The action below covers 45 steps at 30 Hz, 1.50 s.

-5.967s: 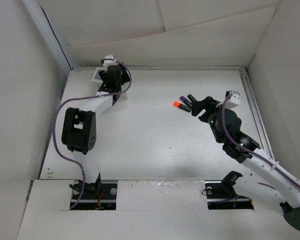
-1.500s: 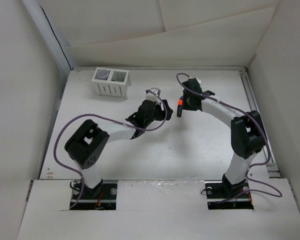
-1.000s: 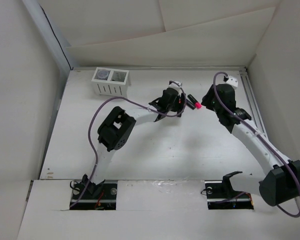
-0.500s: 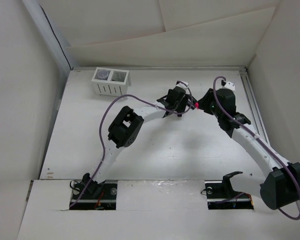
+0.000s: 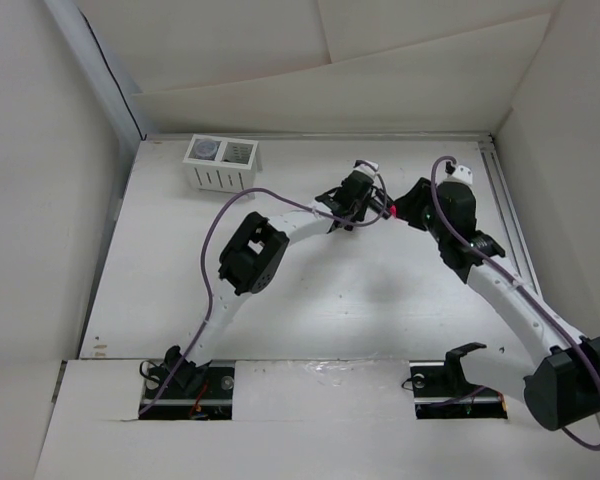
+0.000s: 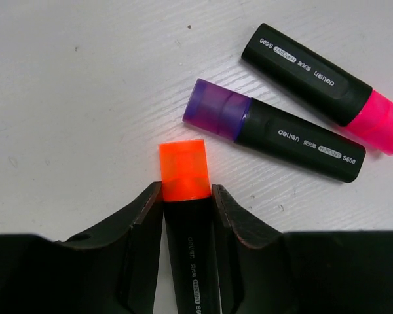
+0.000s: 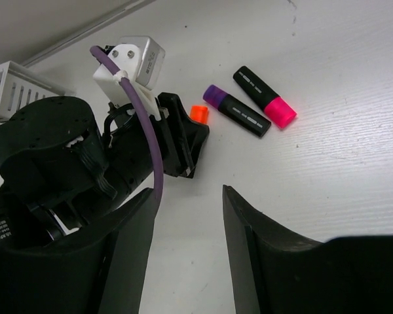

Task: Sort the stationery into containers
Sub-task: Grab a piece of stationery with the left arm, then place the stationery into the container

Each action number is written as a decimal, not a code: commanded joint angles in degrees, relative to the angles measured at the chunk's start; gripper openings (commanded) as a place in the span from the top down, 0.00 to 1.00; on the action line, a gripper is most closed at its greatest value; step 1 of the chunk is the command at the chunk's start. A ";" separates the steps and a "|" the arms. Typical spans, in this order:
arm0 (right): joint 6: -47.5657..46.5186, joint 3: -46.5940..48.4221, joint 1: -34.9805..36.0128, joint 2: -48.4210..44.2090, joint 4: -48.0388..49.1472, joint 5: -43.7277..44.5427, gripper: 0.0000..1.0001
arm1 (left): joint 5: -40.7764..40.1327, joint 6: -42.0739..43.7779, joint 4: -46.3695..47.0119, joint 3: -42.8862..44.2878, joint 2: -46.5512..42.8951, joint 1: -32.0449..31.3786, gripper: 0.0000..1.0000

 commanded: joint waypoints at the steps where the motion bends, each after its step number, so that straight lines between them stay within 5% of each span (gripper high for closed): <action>1: 0.86 -1.28 0.54 -2.07 3.95 -0.45 0.48 | -1.26 -0.12 1.05 -1.76 -2.35 -0.25 0.78; 10: 1.39 -3.75 1.07 -5.67 5.62 0.17 0.43 | -0.82 -4.08 15.65 -28.64 -25.03 1.41 0.86; 16: 1.39 -4.98 1.60 -6.81 6.14 -0.45 0.43 | 1.29 -5.49 16.71 -36.32 -39.54 8.27 0.86; 24: 1.39 -4.98 3.97 -5.68 7.37 -0.97 0.43 | 1.99 -9.53 13.98 -28.51 -40.69 20.83 0.82; 33: 1.39 -4.98 6.26 -6.28 7.37 -0.45 0.43 | 0.07 -13.67 12.05 -18.05 -32.08 35.42 0.78; 45: 0.87 -4.45 8.37 -6.81 7.37 -1.24 0.42 | -9.34 -10.77 13.01 -11.55 -26.54 35.43 0.76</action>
